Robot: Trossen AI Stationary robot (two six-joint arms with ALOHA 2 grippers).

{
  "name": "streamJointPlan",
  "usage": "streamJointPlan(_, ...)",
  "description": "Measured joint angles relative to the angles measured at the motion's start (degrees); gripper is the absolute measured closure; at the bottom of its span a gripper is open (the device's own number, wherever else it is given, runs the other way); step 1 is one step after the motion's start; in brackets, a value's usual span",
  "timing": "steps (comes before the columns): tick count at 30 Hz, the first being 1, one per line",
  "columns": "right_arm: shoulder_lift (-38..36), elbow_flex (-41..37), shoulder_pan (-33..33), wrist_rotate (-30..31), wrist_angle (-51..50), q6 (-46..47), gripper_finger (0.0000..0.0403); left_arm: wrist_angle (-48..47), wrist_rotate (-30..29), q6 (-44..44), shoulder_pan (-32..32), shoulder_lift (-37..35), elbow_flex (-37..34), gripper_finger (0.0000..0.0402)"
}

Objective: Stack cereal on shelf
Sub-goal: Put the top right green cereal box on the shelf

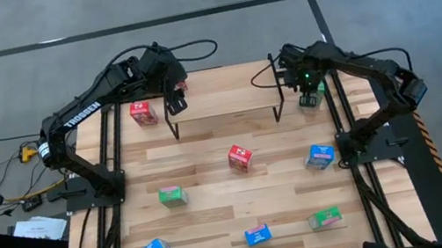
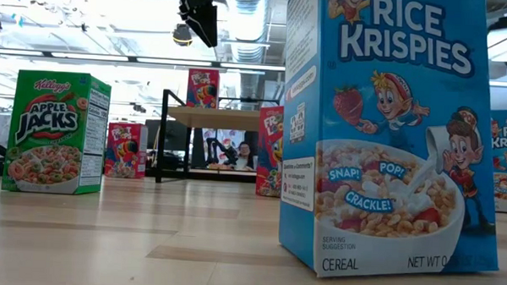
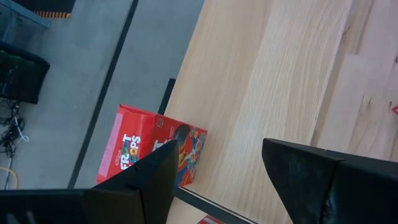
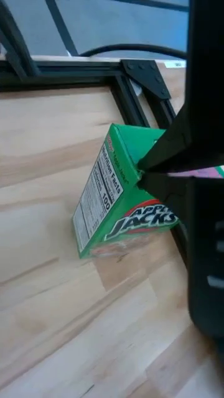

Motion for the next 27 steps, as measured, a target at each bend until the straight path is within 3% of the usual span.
streamJointPlan(14,-0.02,7.99,1.63,0.21,-6.50,4.78,0.0398,0.02,0.00,-1.06,0.00,0.00,0.00,0.0177)
streamJointPlan(22,-0.04,17.53,4.23,6.99,-11.60,5.92,0.0398,0.02,0.00,-1.25,0.00,0.00,0.00,0.0177)
streamJointPlan(27,-0.07,23.71,4.59,7.61,-12.77,5.90,0.0395,0.03,0.00,-1.47,0.00,0.00,0.00,0.0177)
